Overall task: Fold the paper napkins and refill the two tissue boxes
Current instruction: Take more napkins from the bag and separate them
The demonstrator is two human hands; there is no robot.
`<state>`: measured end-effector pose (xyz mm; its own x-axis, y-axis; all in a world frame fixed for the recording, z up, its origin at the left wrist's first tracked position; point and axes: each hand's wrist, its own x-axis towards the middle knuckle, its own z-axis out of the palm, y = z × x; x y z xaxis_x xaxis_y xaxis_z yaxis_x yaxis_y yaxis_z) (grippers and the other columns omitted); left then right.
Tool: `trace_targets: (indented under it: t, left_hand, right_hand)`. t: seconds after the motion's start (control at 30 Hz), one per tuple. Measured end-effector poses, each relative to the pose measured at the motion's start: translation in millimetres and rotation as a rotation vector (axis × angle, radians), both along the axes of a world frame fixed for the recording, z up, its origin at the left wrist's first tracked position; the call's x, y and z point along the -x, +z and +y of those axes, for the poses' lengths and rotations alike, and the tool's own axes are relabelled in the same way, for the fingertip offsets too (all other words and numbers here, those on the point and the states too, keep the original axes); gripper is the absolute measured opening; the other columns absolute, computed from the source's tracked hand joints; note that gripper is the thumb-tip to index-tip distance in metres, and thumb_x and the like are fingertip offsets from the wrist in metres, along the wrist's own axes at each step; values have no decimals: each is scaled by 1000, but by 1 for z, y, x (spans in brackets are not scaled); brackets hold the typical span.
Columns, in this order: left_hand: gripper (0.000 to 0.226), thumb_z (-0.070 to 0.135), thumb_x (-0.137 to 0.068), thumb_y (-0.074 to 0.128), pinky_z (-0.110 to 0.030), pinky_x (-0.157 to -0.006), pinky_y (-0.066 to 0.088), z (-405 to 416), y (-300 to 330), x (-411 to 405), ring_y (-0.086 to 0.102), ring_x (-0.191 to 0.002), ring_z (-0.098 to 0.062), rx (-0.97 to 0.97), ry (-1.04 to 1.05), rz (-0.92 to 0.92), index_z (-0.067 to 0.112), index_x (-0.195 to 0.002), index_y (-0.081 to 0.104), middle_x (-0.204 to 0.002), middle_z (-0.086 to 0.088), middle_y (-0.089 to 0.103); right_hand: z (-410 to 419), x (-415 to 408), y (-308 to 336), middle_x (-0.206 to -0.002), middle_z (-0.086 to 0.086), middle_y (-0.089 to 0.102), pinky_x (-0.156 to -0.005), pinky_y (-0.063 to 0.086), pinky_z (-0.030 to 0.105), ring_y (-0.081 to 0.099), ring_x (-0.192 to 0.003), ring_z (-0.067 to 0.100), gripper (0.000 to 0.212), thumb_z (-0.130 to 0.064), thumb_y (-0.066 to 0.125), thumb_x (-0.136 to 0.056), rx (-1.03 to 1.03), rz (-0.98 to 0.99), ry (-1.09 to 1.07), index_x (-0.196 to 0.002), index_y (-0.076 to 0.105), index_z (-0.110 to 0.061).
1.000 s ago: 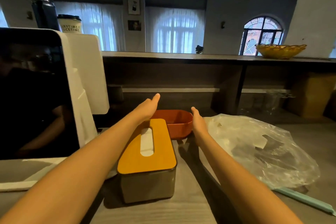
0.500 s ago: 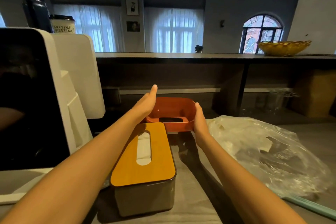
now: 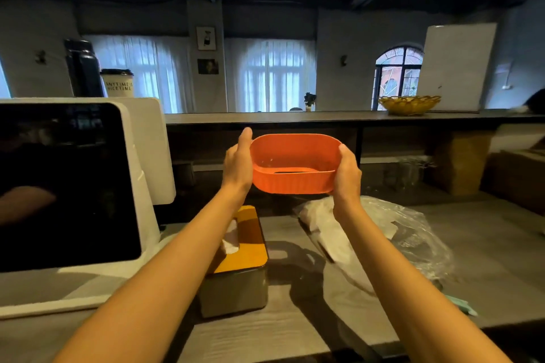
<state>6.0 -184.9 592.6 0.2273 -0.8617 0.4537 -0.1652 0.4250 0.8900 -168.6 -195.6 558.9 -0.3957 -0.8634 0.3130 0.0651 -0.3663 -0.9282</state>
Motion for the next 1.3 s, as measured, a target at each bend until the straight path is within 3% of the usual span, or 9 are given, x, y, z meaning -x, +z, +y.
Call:
trace_targets:
  t: [0.27, 0.43, 0.53, 0.73, 0.87, 1.07, 1.13, 1.2, 1.3]
  left_hand:
    - [60, 51, -107, 24, -23, -68, 54, 92, -70, 33, 67, -75, 4, -87, -131, 132, 13, -107, 69, -95, -6, 74]
    - [56, 67, -96, 29, -39, -93, 54, 140, -123, 43, 67, -105, -8, -170, -174, 126, 31, -115, 68, -106, 8, 73]
    - [59, 70, -90, 30, -47, -99, 52, 159, -146, 39, 66, -108, -9, -185, -134, 152, 33, -118, 66, -111, 9, 72]
    - [48, 52, -107, 28, -9, -75, 49, 181, -167, 22, 63, -99, 9, -157, -28, 77, 26, -130, 60, -115, 6, 67]
    - [86, 81, -83, 26, -27, -98, 49, 190, -184, 7, 55, -124, -12, -163, 72, 94, 26, -143, 51, -137, 0, 58]
    - [84, 74, -88, 22, -41, -119, 31, 195, -191, -12, 33, -146, -19, -154, 185, 98, 24, -154, 34, -162, -2, 31]
    - [95, 85, -81, 18, -43, -112, 42, 187, -192, -20, 42, -140, -21, -161, 164, 106, 24, -152, 36, -154, -4, 42]
    - [85, 76, -85, 14, -28, -87, 52, 178, -191, -28, 57, -121, -19, -188, 120, 112, 21, -143, 44, -130, 0, 59]
    - [77, 71, -87, 13, -20, -71, 50, 163, -187, -37, 64, -105, -15, -217, 66, 115, 22, -134, 50, -117, -3, 65]
  right_hand:
    - [94, 42, -30, -110, -1, 65, -75, 58, 40, 64, -97, 18, 31, -46, 30, -105, -119, -19, -19, -116, 57, -34]
    - [125, 59, -82, -105, 4, 71, -91, 55, 53, 67, -99, 25, 34, -48, 35, -100, -213, -44, -53, -99, 65, -32]
    - [134, 58, -105, -103, 5, 70, -87, 55, 45, 66, -97, 24, 33, -41, 36, -103, -255, -34, -55, -96, 66, -29]
    - [143, 29, -131, -103, 2, 68, -97, 51, 48, 63, -97, 20, 37, -40, 30, -105, -325, 16, -19, -99, 64, -27]
    - [145, 10, -144, -104, -1, 67, -99, 50, 51, 63, -99, 19, 37, -41, 28, -106, -323, 74, -2, -96, 62, -32]
    - [151, -25, -158, -105, -6, 65, -100, 48, 52, 62, -102, 18, 36, -50, 24, -104, -349, 166, 53, -93, 57, -40]
    - [149, -32, -158, -103, -7, 64, -100, 48, 51, 61, -102, 18, 37, -52, 22, -105, -363, 170, 55, -93, 55, -39]
    - [145, -36, -156, -103, -5, 63, -100, 47, 51, 60, -102, 19, 38, -52, 22, -105, -377, 174, 51, -101, 56, -36]
    - [135, -42, -152, -111, 1, 63, -102, 46, 52, 60, -105, 21, 45, -54, 20, -104, -403, 207, 50, -112, 56, -29]
